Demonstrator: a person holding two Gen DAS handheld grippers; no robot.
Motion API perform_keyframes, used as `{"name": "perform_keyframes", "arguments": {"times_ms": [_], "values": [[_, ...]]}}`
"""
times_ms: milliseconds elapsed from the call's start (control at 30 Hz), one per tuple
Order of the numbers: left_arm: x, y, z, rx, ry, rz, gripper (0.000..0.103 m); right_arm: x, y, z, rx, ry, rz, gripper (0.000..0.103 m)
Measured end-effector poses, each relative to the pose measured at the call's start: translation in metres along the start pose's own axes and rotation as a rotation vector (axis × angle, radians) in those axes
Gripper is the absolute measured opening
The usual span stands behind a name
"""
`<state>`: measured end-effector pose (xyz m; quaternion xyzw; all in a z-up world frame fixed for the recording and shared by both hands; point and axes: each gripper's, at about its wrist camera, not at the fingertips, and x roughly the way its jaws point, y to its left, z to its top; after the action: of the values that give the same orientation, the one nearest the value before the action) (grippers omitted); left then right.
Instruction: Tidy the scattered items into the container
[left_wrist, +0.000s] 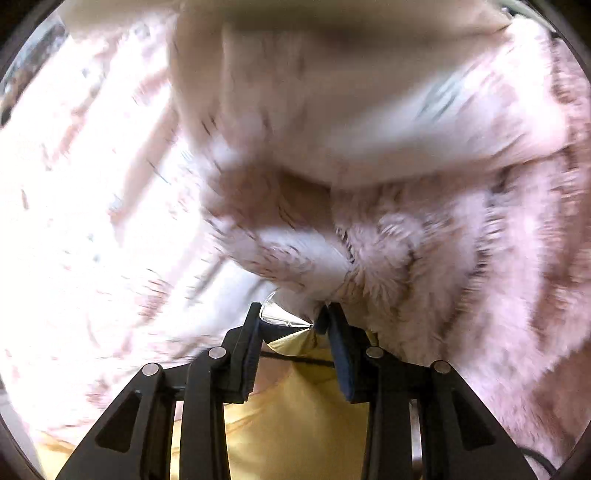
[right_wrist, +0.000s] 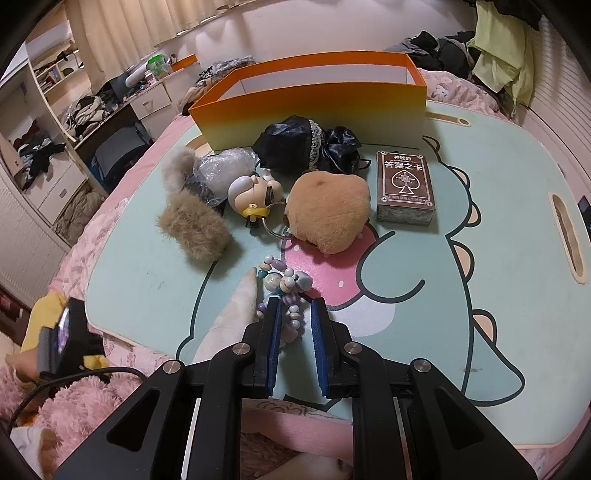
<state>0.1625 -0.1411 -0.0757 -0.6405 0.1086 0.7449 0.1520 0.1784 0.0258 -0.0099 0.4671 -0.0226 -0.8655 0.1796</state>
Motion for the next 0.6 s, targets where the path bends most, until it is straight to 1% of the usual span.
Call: {"name": "perform_keyframes", "arguments": {"times_ms": [67, 100, 167, 267, 367, 433, 500, 600], "values": [[-0.023, 0.002, 0.002, 0.001, -0.042, 0.010, 0.031, -0.001, 0.001, -0.001, -0.001, -0.003, -0.002, 0.017], [-0.032, 0.002, 0.002, -0.002, -0.061, 0.003, 0.023, -0.002, 0.000, -0.001, 0.000, -0.005, -0.002, 0.017], [-0.060, 0.000, 0.004, 0.009, -0.123, -0.026, 0.024, -0.003, 0.000, -0.001, 0.004, -0.008, 0.001, 0.017], [-0.093, -0.007, 0.008, 0.042, -0.207, -0.044, 0.024, -0.002, -0.002, 0.000, 0.013, -0.002, 0.008, 0.017], [-0.118, -0.007, 0.012, 0.024, -0.279, -0.037, 0.024, -0.002, -0.002, -0.001, 0.014, -0.002, 0.009, 0.017], [-0.138, 0.001, 0.006, 0.015, -0.340, -0.042, 0.024, -0.001, -0.003, -0.001, 0.016, -0.001, 0.010, 0.017], [-0.138, 0.004, -0.003, 0.025, -0.394, -0.046, 0.024, -0.001, -0.003, 0.000, 0.018, 0.000, 0.013, 0.017], [-0.152, 0.002, 0.014, 0.046, -0.481, -0.061, 0.024, -0.001, -0.004, 0.000, 0.017, -0.001, 0.013, 0.017]]}}
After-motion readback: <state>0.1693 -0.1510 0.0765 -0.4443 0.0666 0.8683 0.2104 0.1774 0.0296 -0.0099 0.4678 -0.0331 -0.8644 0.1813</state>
